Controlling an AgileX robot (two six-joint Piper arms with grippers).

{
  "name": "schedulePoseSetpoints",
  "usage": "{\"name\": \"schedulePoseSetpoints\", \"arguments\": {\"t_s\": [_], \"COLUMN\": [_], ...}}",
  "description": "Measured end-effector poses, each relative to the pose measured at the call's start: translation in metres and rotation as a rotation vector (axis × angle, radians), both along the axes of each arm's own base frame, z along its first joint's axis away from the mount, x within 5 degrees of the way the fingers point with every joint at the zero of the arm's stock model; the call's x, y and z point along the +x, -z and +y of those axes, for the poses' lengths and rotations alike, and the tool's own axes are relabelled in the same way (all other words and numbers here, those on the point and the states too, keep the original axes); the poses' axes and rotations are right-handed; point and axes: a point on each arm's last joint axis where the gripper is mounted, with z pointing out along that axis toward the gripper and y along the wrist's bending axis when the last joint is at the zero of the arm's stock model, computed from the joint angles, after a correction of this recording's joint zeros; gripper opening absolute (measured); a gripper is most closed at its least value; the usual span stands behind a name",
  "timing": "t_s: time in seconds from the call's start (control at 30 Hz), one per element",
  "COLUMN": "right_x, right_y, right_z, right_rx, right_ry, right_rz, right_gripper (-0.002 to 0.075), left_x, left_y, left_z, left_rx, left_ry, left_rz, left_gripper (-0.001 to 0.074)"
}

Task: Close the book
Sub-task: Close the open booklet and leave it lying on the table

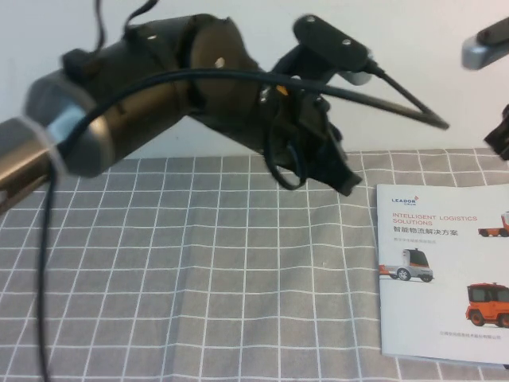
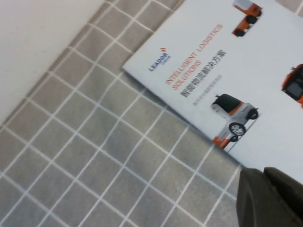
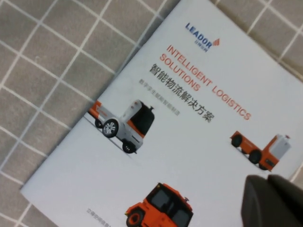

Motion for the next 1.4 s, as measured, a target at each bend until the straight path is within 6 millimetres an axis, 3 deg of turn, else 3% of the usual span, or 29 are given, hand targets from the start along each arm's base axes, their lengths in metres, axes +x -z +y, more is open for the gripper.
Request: {"name": "schedulePoseSetpoints", "arguments": {"t_s": [0.17,0.27,0.43,0.6,0.9,1.17,1.4], "right_x": [-0.034,-0.061,-0.106,-0.144,-0.219,-0.283,-0.315], "right_y": [-0.051,-0.077,-0.093,-0.070,-0.021,0.013,0.041], "right_z": [-0.006,-0.011,-0.019,-0.025,-0.035,-0.040,-0.038], "right_rx": [0.018,0.032,0.044,0.048,0.064,0.154,0.253], "right_ry": [0.000,0.001,0.003,0.007,-0.028,-0.050,-0.088], "right_rz": [-0.147,-0.228,-0.308,-0.316,-0.372,-0.482,-0.600], "right_gripper": [-0.0001,-0.0001,-0.0001,-0.0001,-0.0001,-0.0001,-0.0001], "left_x": [-0.031,-0.056,-0.097,-0.133,-0.176,-0.188,-0.178], "left_y": [-0.013,-0.011,-0.007,0.015,0.048,0.049,0.052], "left_z": [0.036,0.059,0.096,0.127,0.159,0.169,0.187], "left_rx": [-0.041,-0.072,-0.170,-0.190,-0.206,-0.214,-0.175], "left_ry": [-0.101,-0.136,-0.186,-0.194,-0.211,-0.238,-0.379], "left_rz": [-0.137,-0.215,-0.362,-0.471,-0.415,-0.331,-0.309], "left_gripper": [-0.0002,-0.0002,-0.0002,-0.0002,-0.0001,-0.0002,-0.0002]}}
